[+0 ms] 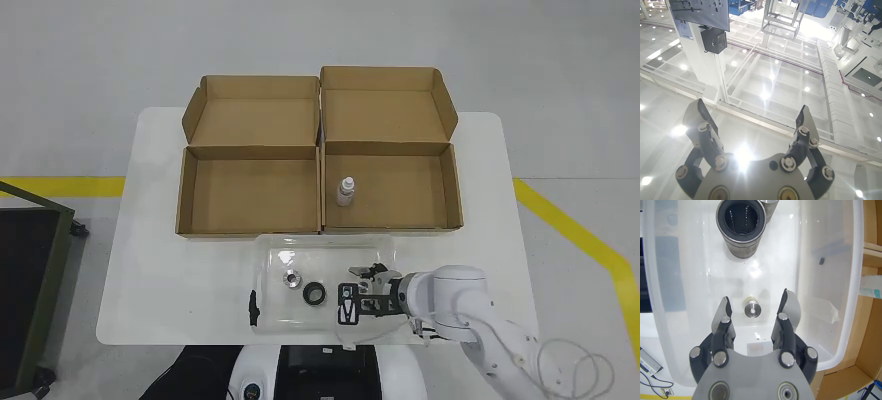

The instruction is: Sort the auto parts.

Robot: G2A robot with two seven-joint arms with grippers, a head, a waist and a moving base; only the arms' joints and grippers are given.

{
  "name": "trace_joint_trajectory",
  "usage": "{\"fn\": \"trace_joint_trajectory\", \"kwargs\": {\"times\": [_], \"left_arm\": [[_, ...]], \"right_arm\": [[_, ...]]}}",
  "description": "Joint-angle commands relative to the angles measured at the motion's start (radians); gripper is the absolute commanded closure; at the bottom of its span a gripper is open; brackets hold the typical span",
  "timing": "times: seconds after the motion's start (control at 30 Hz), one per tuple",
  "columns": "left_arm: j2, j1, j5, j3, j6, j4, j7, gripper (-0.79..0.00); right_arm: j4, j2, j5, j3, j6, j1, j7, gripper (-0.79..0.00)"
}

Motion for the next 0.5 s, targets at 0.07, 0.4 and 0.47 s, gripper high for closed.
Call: {"fn": "trace_joint_trajectory", "kwargs": {"times": [0.07, 0.4, 0.47], "left_arm": [[0.000, 0.000, 0.000, 0.000, 0.000, 0.000, 0.000, -0.785], [0.000, 0.000, 0.000, 0.000, 0.000, 0.000, 0.000, -0.785], [0.000, 0.000, 0.000, 0.000, 0.000, 0.000, 0.000, -0.785]], "right_arm": [[0.014, 0.012, -0.007, -0.032, 0.014, 0.026, 0.014, -0.431], [0.027, 0.040, 0.028, -0.100, 0.066, 0.082, 0.066, -0.332], [0.031, 0.046, 0.037, -0.114, 0.074, 0.094, 0.074, -0.243]]}}
